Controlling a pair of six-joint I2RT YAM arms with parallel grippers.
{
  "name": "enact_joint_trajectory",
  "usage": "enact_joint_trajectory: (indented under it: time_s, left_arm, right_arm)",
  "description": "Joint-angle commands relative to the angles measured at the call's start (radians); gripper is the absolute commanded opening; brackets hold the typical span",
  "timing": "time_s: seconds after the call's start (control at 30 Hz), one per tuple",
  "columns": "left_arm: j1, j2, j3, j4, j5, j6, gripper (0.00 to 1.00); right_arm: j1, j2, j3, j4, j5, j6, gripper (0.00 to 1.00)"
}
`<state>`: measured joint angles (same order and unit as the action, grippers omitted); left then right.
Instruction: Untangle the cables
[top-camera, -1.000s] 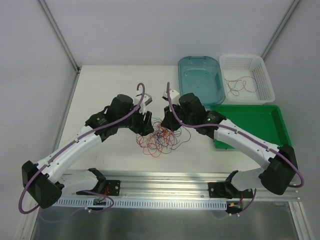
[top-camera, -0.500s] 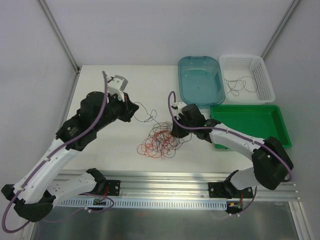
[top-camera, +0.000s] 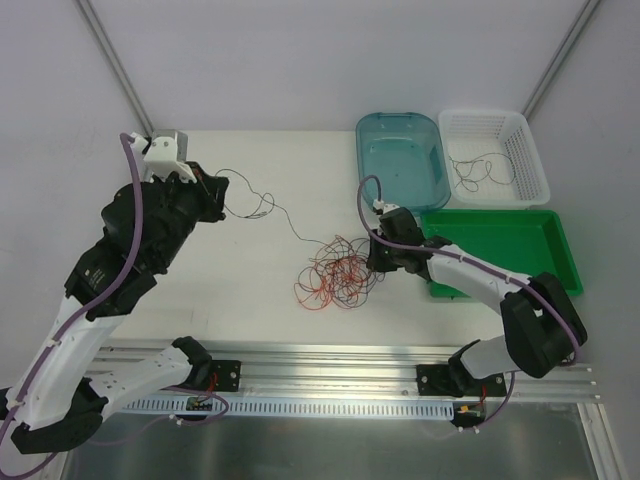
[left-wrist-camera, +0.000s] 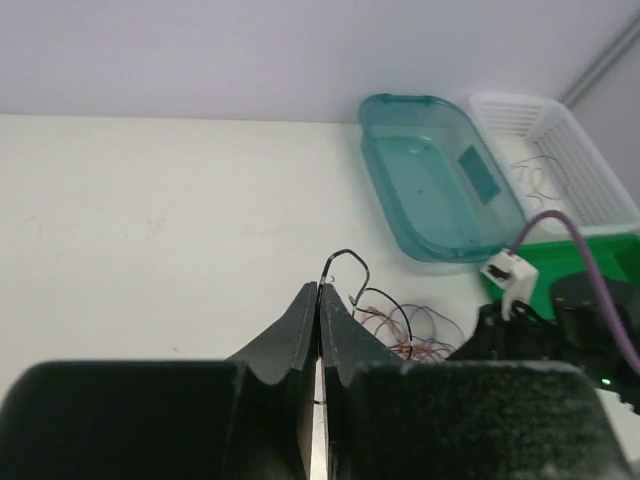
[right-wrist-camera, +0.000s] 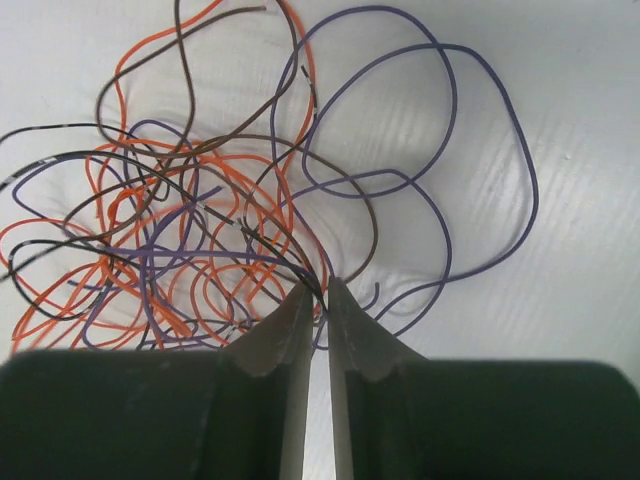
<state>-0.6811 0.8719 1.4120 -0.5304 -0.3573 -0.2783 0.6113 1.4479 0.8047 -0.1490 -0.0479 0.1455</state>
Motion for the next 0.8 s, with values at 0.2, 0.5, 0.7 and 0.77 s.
enact_joint_trajectory:
  time_s: [0.2,0.5,0.7,0.77]
  left_arm:
    - [-0.001,0.007,0.064,-0.098,-0.577,0.151,0.0]
    - [0.014,0.061,0.252,-0.099,-0.827,0.246,0.0]
    - [0.026,0.16,0.37,-0.098,-0.766,0.306,0.0]
    - [0.028,0.2,0.381,-0.1,-0.715,0.324,0.0]
  right_arm:
    - [-0.019,-0.106,0.031,-0.138,0.148,-0.017,0.14]
    - [-0.044,-0.104,0.017,-0.171,0.171,0.017,0.2]
    - [-0.038,-0.148,0.065,-0.25,0.155,-0.004,0.31]
    - [-0.027,-0.182,0.079,-0.256,0.132,-0.036,0.39]
